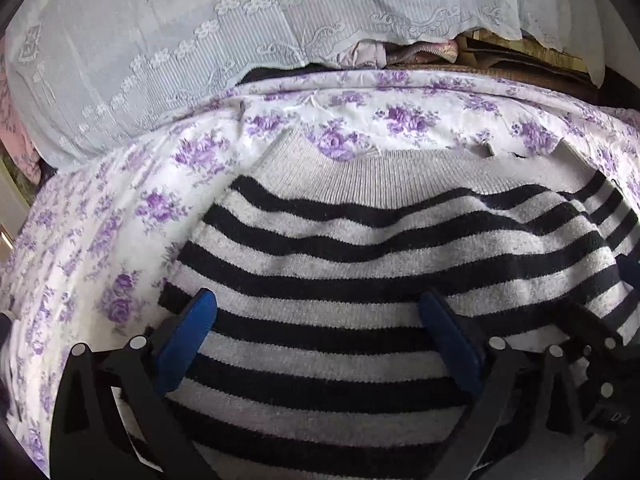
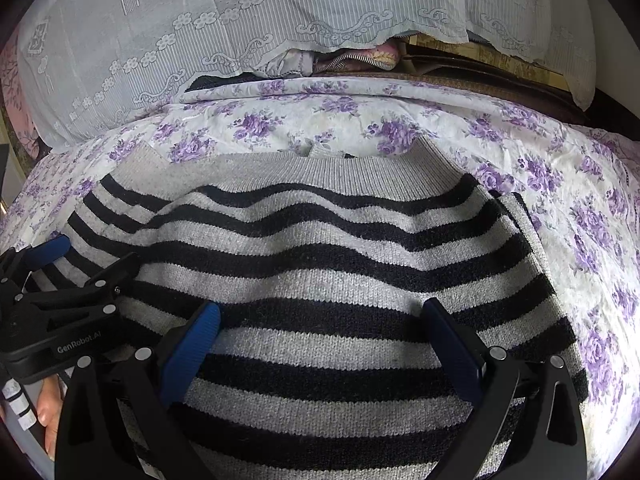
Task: Fold small clothes
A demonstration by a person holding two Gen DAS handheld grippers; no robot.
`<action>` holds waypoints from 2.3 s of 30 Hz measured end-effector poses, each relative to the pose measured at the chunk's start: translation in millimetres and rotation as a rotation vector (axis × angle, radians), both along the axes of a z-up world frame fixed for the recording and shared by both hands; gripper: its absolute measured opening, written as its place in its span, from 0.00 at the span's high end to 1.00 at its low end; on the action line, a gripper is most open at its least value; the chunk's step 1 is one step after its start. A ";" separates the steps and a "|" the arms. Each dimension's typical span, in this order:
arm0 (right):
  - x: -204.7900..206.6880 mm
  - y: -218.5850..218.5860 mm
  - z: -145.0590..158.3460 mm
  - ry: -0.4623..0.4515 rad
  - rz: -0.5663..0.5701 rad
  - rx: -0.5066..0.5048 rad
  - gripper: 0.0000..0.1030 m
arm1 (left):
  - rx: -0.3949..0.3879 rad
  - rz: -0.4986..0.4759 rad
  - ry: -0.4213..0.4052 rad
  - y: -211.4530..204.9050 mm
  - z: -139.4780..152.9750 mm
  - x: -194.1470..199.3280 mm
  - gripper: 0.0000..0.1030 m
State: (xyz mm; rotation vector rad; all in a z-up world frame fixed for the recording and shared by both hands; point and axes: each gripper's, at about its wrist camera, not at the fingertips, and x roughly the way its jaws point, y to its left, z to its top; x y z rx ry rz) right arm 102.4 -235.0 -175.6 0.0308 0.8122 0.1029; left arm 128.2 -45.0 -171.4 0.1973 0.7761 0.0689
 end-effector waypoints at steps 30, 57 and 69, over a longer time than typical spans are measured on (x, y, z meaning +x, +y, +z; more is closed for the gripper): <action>-9.0 -20.5 1.2 -0.025 -0.065 0.067 0.03 | -0.011 0.071 0.020 21.9 0.3 -42.5 0.04; -18.4 -1.1 2.8 -0.017 0.023 0.016 0.03 | -0.065 0.065 -0.003 21.6 10.9 -73.8 0.04; -18.5 -1.1 2.6 -0.017 0.022 0.017 0.03 | -0.084 0.057 0.002 19.1 13.6 -106.4 0.04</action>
